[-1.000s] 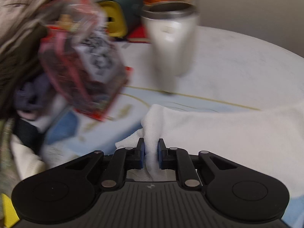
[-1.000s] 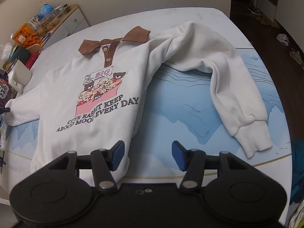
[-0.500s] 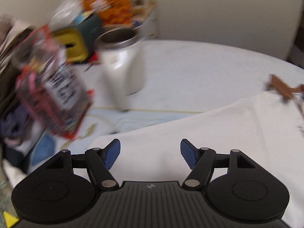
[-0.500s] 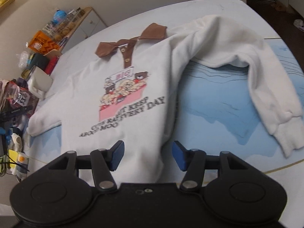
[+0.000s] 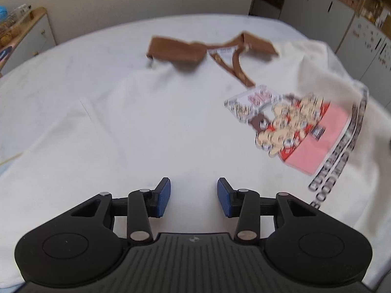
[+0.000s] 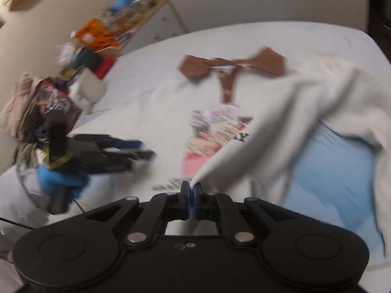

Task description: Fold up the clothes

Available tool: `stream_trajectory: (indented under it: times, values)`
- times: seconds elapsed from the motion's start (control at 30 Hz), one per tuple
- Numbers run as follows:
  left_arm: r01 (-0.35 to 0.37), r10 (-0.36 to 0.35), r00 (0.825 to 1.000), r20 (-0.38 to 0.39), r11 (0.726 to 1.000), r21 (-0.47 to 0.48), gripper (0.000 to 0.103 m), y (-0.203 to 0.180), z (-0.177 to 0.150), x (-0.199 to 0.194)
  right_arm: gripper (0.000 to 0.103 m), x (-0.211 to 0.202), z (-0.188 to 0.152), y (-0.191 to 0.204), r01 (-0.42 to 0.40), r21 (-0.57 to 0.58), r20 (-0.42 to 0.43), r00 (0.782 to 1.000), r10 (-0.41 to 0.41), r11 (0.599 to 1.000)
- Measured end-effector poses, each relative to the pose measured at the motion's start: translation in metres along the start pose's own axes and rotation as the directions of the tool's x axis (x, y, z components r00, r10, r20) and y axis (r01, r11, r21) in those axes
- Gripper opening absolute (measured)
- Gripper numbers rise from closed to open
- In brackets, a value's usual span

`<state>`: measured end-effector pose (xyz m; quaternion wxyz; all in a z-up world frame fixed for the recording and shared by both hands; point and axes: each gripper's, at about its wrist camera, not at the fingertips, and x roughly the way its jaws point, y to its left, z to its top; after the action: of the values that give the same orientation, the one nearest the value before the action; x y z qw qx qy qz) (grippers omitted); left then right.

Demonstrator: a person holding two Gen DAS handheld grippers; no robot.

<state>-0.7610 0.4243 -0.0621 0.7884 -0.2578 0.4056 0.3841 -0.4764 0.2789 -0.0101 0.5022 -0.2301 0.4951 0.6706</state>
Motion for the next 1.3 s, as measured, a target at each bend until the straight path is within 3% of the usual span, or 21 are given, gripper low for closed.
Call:
stream_trajectory:
  times: [0.13,0.33,0.43,0.6,0.77,0.87,0.93,1.1,1.3]
  values:
    - [0.006,-0.006,0.999,-0.040,1.000,0.007,0.041,-0.006,-0.006,0.015,0.103,0.052,0.028,0.017,-0.037,-0.038,-0.071,0.997,0.034,0.999]
    - [0.012,-0.012,0.998,-0.066,1.000,0.000,0.041,-0.008,-0.008,0.024,0.103,0.114,0.025,0.015,0.064,-0.059,-0.148,0.986,-0.072,0.996]
    - [0.014,-0.014,0.998,-0.068,1.000,-0.008,0.041,-0.007,-0.005,0.025,0.103,0.112,0.022,0.013,0.054,-0.077,-0.161,0.985,-0.066,0.996]
    - [0.015,-0.016,0.998,-0.066,1.000,-0.019,0.041,-0.004,-0.004,0.025,0.103,0.051,0.025,0.016,0.068,-0.181,-0.092,0.992,-0.086,0.981]
    - [0.024,-0.026,0.998,-0.057,0.999,-0.024,0.043,-0.002,-0.005,0.025,0.103,-0.006,0.015,-0.043,0.199,-0.052,0.008,0.980,-0.199,0.979]
    - [0.030,-0.031,0.998,-0.052,0.999,-0.027,0.043,-0.001,-0.005,0.025,0.103,-0.004,-0.008,-0.082,0.213,0.143,-0.052,0.977,-0.208,0.966]
    - [0.034,-0.035,0.998,-0.048,0.999,-0.029,0.043,0.000,-0.006,0.025,0.103,0.004,-0.026,-0.095,0.165,0.265,-0.091,0.985,-0.146,0.950]
    - [0.025,-0.025,0.999,-0.048,1.000,-0.010,0.043,-0.004,-0.006,0.025,0.103,0.028,-0.055,-0.089,0.058,0.429,-0.082,0.996,-0.025,0.901]
    - [0.014,-0.013,0.999,-0.051,1.000,0.018,0.043,-0.007,-0.006,0.026,0.103,0.043,-0.052,-0.066,0.108,0.425,-0.037,0.994,-0.102,0.899]
